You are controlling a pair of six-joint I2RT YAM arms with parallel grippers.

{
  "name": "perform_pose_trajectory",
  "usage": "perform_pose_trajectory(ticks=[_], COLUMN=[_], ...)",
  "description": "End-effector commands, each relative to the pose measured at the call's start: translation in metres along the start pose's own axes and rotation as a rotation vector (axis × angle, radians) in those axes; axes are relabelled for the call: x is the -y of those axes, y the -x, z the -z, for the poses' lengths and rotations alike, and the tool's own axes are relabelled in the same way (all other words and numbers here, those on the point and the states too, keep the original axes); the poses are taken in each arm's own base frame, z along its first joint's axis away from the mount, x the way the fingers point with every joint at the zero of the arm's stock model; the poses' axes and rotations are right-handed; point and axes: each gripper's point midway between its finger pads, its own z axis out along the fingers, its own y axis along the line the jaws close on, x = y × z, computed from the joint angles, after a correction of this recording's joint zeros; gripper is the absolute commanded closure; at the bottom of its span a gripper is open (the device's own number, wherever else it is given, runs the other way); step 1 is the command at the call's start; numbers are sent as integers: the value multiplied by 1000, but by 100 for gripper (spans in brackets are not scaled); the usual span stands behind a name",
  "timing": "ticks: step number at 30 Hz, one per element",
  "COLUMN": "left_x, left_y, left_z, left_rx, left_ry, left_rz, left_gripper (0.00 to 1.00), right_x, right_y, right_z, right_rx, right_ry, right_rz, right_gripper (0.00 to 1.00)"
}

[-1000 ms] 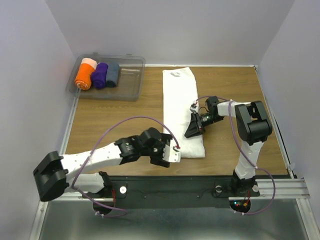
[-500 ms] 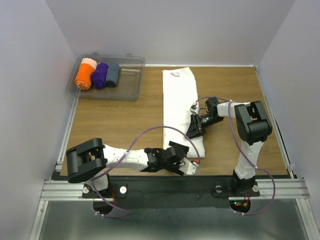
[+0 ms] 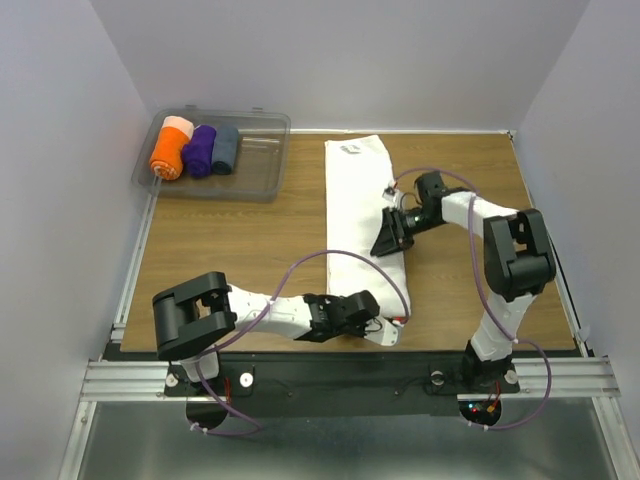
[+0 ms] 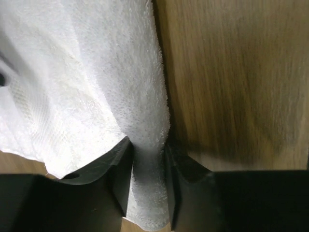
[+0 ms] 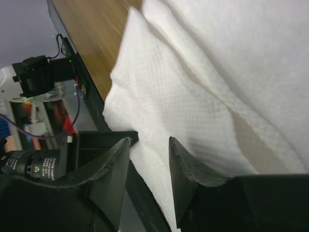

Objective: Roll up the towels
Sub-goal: Roll the towel

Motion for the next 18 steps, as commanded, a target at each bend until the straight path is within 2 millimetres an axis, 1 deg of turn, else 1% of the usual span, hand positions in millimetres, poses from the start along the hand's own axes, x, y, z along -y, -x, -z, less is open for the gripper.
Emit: perform_pose_trajectory(ticks=[1, 2, 3, 4, 5, 6, 7, 8, 9, 10, 12, 13, 14, 16, 17, 18], left_x=[15, 21, 25, 26, 36, 37, 38, 42, 42, 40, 43, 35, 30, 22, 11, -3], left_y=[16, 22, 21, 23, 29, 28, 31, 34, 32, 32, 35, 30, 37, 32, 28, 33], left_z=[7, 10, 14, 17, 20, 24, 25, 28, 27, 28, 29, 28, 30, 30, 30, 31], left_rx=[31, 56, 49, 52, 84, 70, 77, 95, 86, 89, 105, 104, 136, 136, 158, 184], left_ry=[-122, -163, -193, -207, -277, -309, -327, -367, -394, -407, -470, -477, -500, -536, -557, -554], left_rz=[68, 78, 84, 92, 99, 115, 126, 142, 164, 178, 207, 236, 255, 299, 327, 334], left_gripper=[63, 63, 64, 64, 64, 64, 64, 64, 64, 64, 64, 65, 65, 65, 65, 65], right_x=[-51, -58, -70, -79, -86, -96, -108, -114, -121, -128, -134, -136, -142, -146, -158, -153], right_y=[67, 75, 89, 98, 104, 112, 114, 113, 112, 109, 106, 105, 101, 101, 105, 91], right_z=[54, 63, 78, 95, 105, 117, 131, 137, 143, 153, 163, 168, 177, 185, 195, 188], right_rx=[216, 250, 298, 353, 385, 425, 470, 488, 507, 541, 577, 587, 615, 641, 663, 583], right_ry=[-111, -140, -172, -235, -266, -293, -326, -335, -344, -376, -420, -441, -472, -506, -520, -495], right_rz=[297, 336, 389, 440, 470, 499, 527, 537, 550, 567, 589, 617, 641, 651, 687, 662], right_gripper=[53, 50, 43, 23, 17, 10, 4, 0, 0, 0, 0, 0, 0, 0, 0, 0])
